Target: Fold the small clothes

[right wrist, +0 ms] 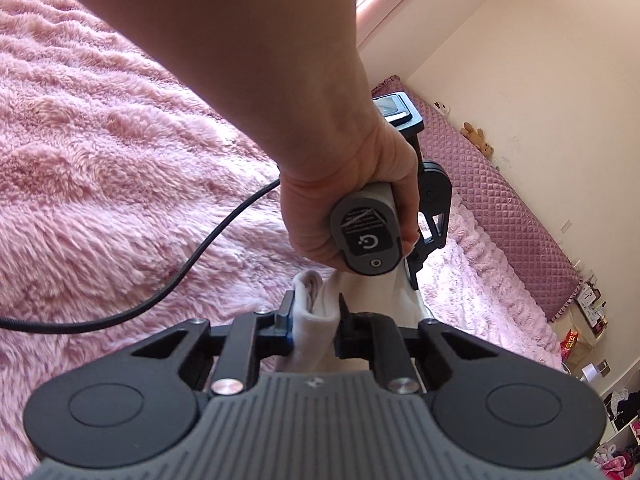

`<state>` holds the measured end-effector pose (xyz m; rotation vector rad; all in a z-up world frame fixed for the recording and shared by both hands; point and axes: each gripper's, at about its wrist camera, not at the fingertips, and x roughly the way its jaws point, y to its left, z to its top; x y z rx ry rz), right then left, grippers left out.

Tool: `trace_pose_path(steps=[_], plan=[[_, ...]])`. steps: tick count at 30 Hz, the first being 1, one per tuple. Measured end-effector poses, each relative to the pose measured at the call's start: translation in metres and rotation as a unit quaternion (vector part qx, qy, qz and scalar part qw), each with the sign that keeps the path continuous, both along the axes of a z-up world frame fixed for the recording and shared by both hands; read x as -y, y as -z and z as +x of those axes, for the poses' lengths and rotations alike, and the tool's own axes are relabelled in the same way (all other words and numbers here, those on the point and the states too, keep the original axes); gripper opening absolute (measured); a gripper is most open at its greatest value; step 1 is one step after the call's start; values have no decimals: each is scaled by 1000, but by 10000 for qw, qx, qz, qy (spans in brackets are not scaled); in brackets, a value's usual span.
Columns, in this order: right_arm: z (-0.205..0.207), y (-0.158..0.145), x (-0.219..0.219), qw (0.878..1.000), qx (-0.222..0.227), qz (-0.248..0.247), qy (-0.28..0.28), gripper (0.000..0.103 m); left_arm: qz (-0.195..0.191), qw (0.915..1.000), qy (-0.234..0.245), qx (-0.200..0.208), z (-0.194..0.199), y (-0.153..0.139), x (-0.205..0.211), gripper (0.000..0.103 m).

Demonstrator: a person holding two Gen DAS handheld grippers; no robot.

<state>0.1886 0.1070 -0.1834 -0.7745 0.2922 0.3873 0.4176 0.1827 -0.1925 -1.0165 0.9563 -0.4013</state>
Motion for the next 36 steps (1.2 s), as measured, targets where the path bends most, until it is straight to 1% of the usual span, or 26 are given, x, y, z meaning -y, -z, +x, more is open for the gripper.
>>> trace_pose_path(steps=[5,8,10,11,14,18,22,28,31,36], plan=[[0,-11,8,9997,50,218,102,9,111,9997,52,197,0,-23,9,25],[-2,-22,17,9991,88,376,193,8,208,9992,110,315,1,-40,20,25],[-3,-29,22,9986,128,447,254,7,302,9989,144,334,1,-51,30,25],[-4,-33,26,9983,151,491,292,7,367,9987,132,335,1,-57,35,22],[-7,-44,40,9968,228,642,427,7,548,9978,109,369,-1,-71,50,21],[-7,-58,65,9931,356,897,672,6,592,9969,174,479,-2,-86,75,20],[-6,-69,94,9886,498,1035,973,6,823,9937,412,640,0,-102,115,20],[0,-75,145,9793,547,1232,1510,6,952,9905,719,680,3,-110,181,20],[0,-77,172,9729,627,1360,1764,6,972,9891,824,739,2,-111,210,20],[-5,-81,215,9627,745,1503,2124,6,947,9854,1007,989,-3,-111,252,20]])
